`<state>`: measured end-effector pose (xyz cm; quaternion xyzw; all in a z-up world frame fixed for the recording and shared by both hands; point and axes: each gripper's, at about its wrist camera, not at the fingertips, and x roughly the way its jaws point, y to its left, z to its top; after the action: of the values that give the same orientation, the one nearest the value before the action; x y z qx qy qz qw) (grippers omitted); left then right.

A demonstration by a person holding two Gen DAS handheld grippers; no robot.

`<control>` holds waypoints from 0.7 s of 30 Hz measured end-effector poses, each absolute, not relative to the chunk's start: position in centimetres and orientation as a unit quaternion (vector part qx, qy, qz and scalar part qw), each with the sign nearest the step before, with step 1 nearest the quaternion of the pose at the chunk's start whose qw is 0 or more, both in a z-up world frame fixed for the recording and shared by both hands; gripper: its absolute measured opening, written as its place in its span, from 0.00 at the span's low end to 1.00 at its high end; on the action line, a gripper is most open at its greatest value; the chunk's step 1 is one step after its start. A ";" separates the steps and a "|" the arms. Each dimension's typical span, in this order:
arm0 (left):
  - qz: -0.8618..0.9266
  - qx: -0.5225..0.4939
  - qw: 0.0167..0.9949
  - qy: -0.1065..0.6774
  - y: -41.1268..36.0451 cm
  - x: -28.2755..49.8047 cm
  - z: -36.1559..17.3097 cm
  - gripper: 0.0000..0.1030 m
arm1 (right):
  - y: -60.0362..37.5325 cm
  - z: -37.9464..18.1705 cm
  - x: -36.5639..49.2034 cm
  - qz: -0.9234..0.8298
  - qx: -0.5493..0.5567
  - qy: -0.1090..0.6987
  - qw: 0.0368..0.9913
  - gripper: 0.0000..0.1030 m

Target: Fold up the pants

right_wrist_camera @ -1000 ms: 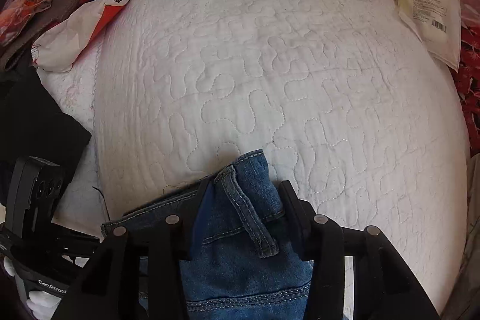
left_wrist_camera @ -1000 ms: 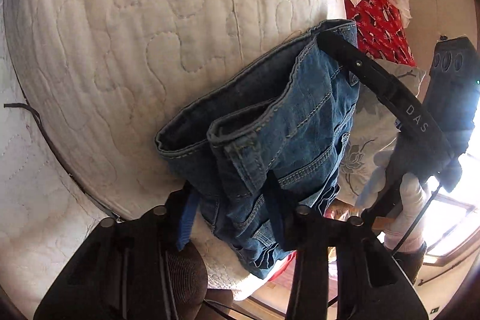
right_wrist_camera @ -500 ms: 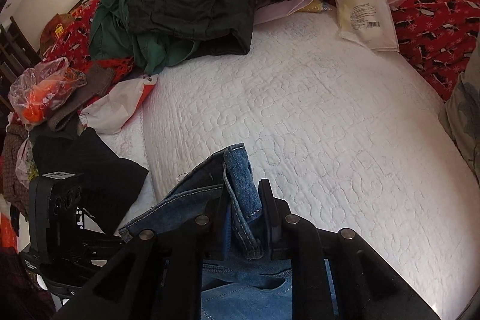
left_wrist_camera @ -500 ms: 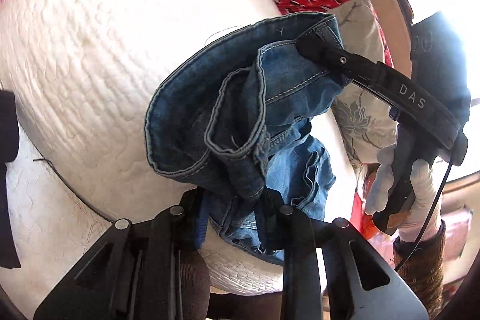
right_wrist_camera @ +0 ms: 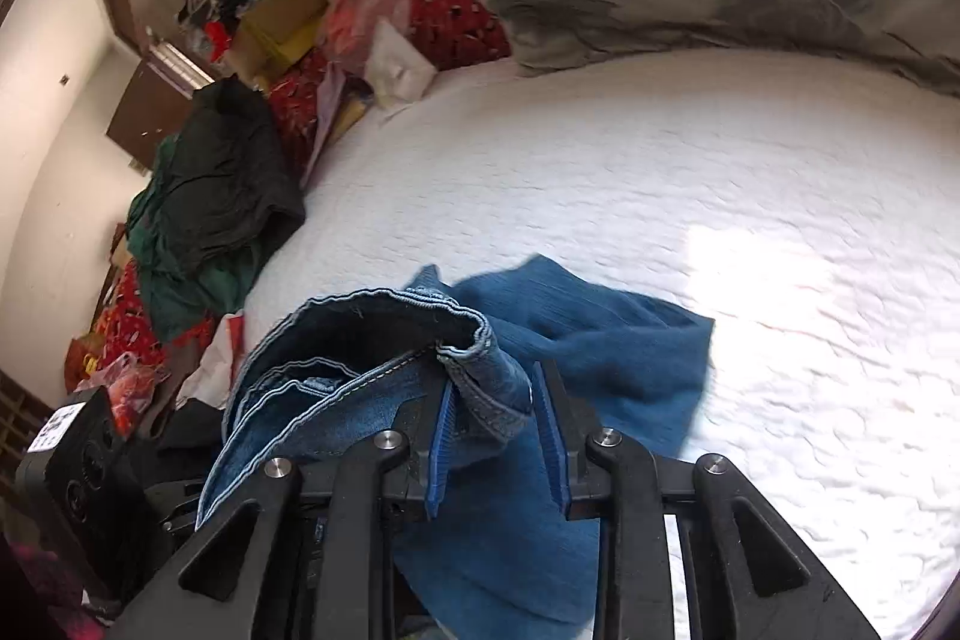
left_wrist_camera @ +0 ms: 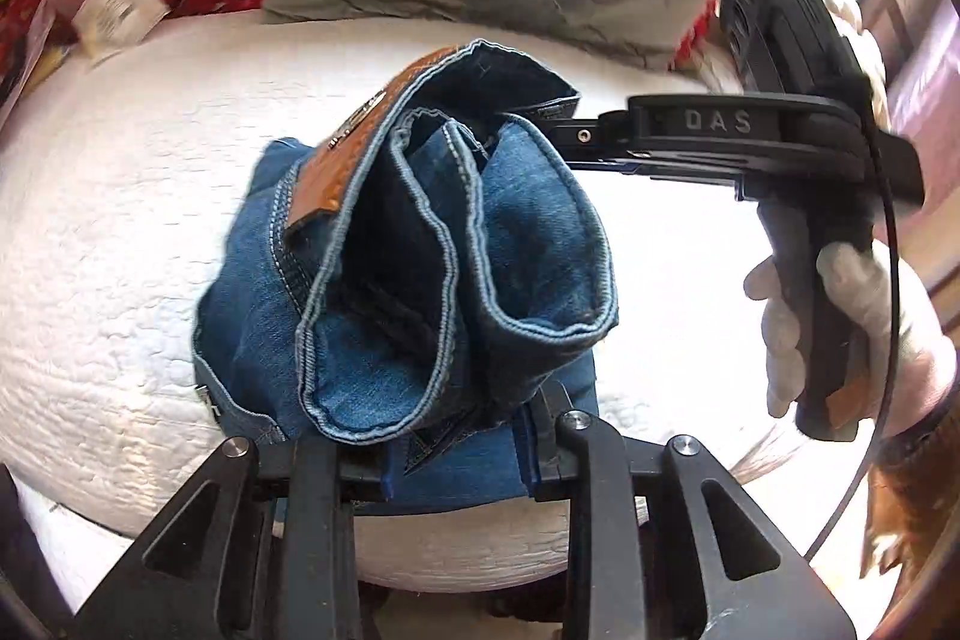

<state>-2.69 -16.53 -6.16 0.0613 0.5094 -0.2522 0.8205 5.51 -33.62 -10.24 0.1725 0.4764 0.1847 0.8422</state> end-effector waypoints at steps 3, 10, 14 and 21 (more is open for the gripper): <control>-0.243 0.181 0.795 0.525 -21.5 -5.0 -9.9 0.24 | -37.7 -13.8 2.9 0.125 0.208 0.497 0.833 0.27; -0.259 0.157 0.790 0.533 -17.8 -7.4 -8.0 0.24 | -43.0 -13.6 -2.4 0.099 0.329 0.425 0.838 0.55; -0.256 0.075 0.778 0.569 -12.7 -6.4 -6.5 0.27 | -42.1 -13.8 -3.3 0.135 0.396 0.395 0.818 0.59; -0.201 -0.092 0.743 0.631 -5.0 2.4 -7.4 0.27 | -35.3 -14.5 -4.6 0.161 0.340 0.429 0.821 0.59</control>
<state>2.39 -4.99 -7.40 -0.0921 0.6312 -0.2012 0.7434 -4.60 -35.33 -14.51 0.3404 0.4287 0.1611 0.8212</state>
